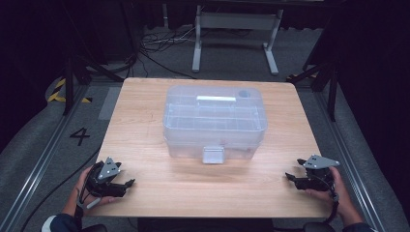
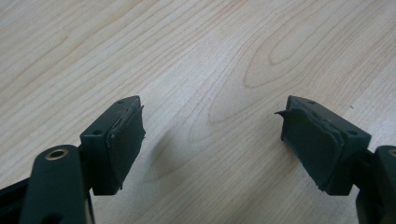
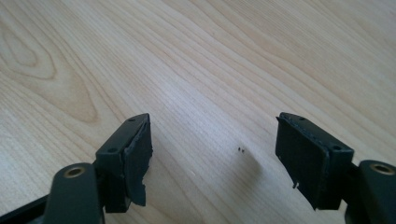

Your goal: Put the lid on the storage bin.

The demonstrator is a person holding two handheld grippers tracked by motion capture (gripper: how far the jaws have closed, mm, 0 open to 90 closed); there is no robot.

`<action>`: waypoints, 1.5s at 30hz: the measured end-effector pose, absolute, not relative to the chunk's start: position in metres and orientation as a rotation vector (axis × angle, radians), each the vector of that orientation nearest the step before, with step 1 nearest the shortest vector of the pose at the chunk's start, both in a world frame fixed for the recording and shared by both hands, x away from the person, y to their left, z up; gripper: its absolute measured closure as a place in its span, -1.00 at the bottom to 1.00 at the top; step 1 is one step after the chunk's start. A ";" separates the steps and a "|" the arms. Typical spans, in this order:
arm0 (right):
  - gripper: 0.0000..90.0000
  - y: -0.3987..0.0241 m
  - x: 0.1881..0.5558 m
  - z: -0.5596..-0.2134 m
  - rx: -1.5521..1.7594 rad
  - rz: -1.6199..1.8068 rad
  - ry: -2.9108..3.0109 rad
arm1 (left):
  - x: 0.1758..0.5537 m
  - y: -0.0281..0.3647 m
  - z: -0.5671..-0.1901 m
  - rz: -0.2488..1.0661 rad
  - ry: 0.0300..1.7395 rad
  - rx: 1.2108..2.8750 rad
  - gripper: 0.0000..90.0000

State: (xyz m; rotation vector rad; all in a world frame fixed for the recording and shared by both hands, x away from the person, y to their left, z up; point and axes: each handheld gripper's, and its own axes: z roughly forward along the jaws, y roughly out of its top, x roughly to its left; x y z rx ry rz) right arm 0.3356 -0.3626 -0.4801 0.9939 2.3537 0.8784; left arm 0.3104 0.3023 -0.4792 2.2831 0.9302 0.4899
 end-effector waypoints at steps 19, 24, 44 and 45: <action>-0.54 -0.378 0.335 -0.490 1.203 1.008 2.295 | 0.313 0.313 -0.486 0.381 1.016 2.192 -0.59; -0.54 -0.378 0.335 -0.490 1.204 1.008 2.295 | 0.313 0.313 -0.486 0.381 1.017 2.191 -0.59; -0.56 -0.377 0.337 -0.490 1.203 1.007 2.292 | 0.313 0.312 -0.486 0.383 1.025 2.191 -0.61; -0.56 -0.377 0.337 -0.490 1.203 1.007 2.292 | 0.313 0.312 -0.486 0.383 1.025 2.191 -0.61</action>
